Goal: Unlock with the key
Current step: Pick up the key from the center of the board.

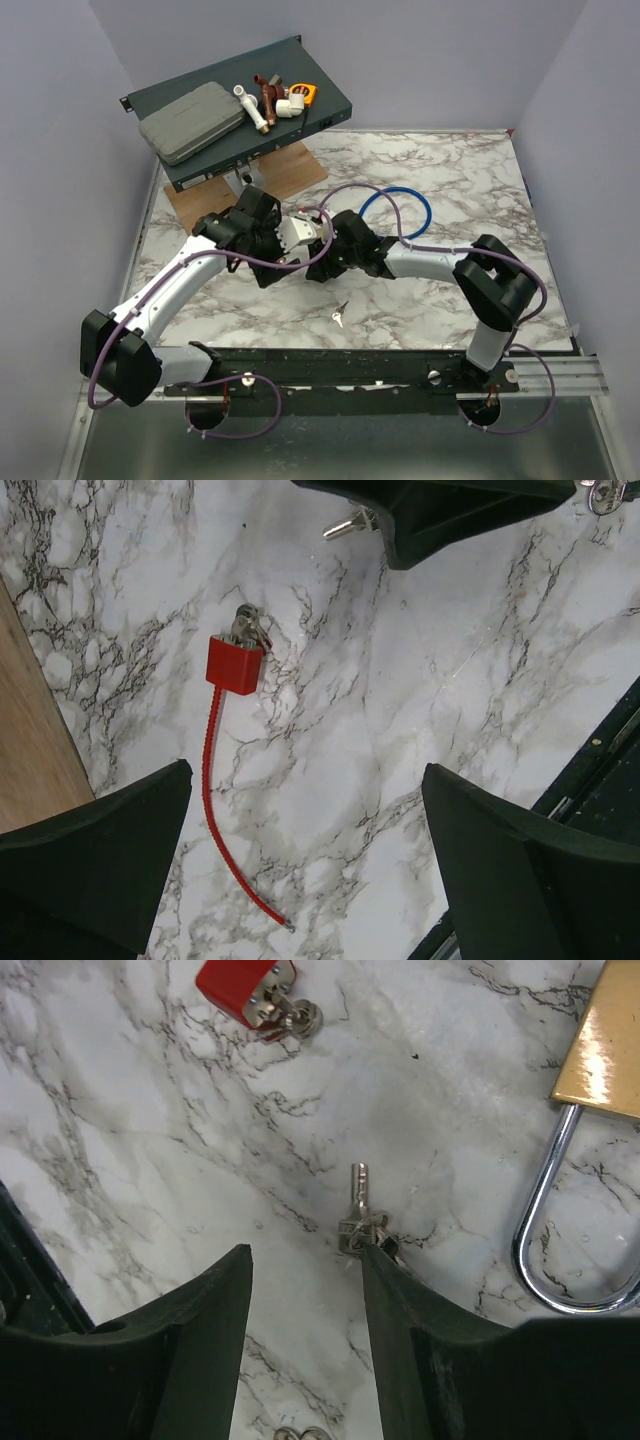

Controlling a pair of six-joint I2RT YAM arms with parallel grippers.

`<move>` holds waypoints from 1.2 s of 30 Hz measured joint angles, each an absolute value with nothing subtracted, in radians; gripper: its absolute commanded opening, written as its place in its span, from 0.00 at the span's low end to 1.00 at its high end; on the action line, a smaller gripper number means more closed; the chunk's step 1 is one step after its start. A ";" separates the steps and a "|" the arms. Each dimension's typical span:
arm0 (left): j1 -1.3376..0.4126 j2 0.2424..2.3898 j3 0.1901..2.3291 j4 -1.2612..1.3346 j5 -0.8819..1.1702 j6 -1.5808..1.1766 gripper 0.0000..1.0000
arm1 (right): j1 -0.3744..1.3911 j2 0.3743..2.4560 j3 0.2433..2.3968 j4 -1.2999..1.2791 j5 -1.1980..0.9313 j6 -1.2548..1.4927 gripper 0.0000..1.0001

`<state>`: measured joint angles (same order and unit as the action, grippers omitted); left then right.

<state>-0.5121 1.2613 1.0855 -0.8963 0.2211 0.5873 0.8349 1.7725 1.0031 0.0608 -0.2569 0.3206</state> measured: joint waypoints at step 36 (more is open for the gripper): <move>-0.506 1.200 1.028 -0.901 0.221 0.571 0.95 | 0.863 1.800 0.996 0.025 -0.111 0.253 0.01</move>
<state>-0.5060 1.1999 1.0283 -0.9009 0.2207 0.5713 0.8631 1.7996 0.9962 0.0250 -0.1112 0.2531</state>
